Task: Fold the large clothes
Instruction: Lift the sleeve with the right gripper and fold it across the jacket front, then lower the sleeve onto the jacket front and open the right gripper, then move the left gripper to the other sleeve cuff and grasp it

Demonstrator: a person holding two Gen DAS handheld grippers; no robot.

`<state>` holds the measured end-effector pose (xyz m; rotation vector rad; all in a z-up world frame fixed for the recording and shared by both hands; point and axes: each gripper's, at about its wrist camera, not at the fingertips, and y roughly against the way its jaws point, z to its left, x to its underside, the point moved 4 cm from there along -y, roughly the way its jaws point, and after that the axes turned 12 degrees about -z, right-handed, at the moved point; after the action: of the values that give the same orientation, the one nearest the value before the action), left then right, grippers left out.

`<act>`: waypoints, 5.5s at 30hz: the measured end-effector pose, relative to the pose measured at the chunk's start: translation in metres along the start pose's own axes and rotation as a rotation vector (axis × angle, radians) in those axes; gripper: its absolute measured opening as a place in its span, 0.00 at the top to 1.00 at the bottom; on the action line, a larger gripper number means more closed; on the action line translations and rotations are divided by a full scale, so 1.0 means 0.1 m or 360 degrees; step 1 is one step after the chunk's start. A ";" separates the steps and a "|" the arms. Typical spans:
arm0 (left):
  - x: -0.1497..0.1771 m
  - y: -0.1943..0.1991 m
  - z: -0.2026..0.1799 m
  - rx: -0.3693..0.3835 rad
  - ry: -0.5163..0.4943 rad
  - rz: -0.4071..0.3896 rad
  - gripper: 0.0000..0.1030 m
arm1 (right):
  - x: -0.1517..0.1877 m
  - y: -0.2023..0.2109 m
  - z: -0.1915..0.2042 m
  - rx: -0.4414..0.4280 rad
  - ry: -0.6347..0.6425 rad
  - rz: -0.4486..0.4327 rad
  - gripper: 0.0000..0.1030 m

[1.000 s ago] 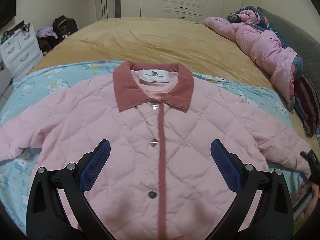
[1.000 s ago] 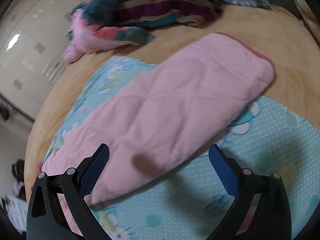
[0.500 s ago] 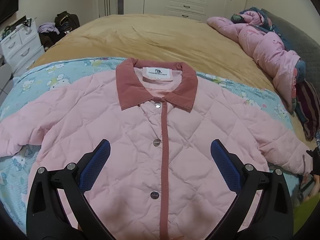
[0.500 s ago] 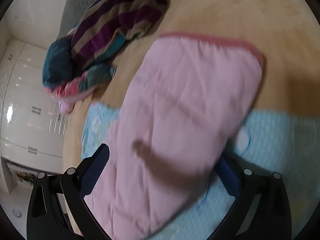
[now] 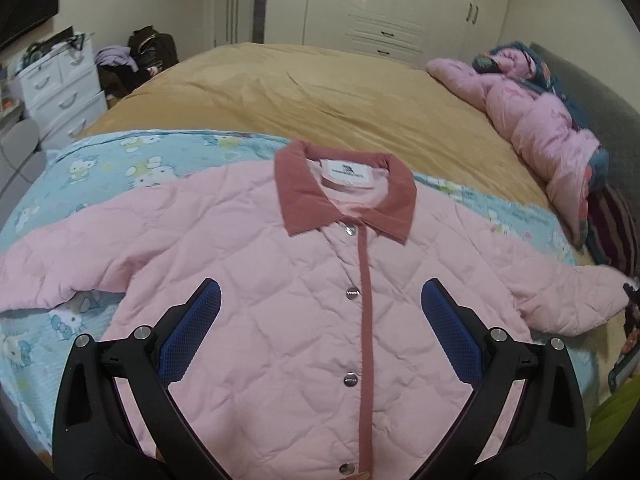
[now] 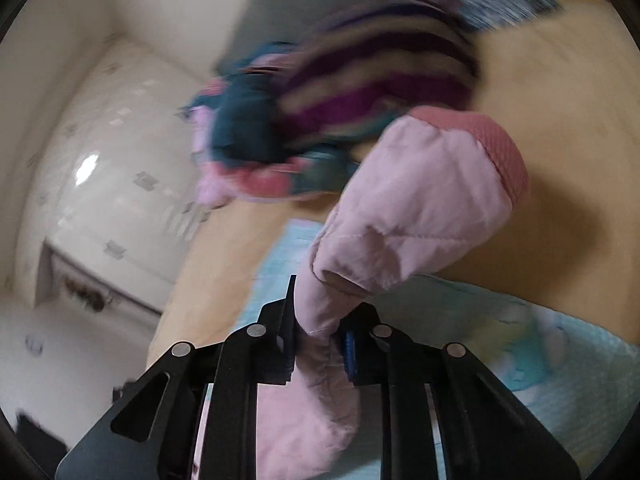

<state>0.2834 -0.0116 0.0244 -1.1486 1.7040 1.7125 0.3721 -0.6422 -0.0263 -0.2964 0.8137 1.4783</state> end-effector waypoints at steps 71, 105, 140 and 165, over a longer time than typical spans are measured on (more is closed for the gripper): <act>-0.04 -0.69 1.99 0.0679 0.0836 0.0052 0.09 | 4.89 0.58 3.61 -0.0820 0.1573 0.0707 0.76; 0.09 -0.78 1.30 0.0674 0.0278 -0.0078 0.97 | 3.54 0.87 2.41 -0.0420 0.1301 0.0805 0.41; 0.62 -1.26 1.64 0.0524 0.0339 0.0260 0.92 | 3.49 -0.68 1.99 0.0039 0.1187 0.0857 0.42; 0.37 -0.74 1.72 0.0291 0.0297 0.0167 0.09 | 3.60 0.51 2.51 -0.0302 0.1424 0.0634 0.04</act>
<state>0.2824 0.1554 -0.0686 -1.1833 2.0206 1.5100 0.3602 -0.2023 -0.0637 -1.0316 1.5027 1.8038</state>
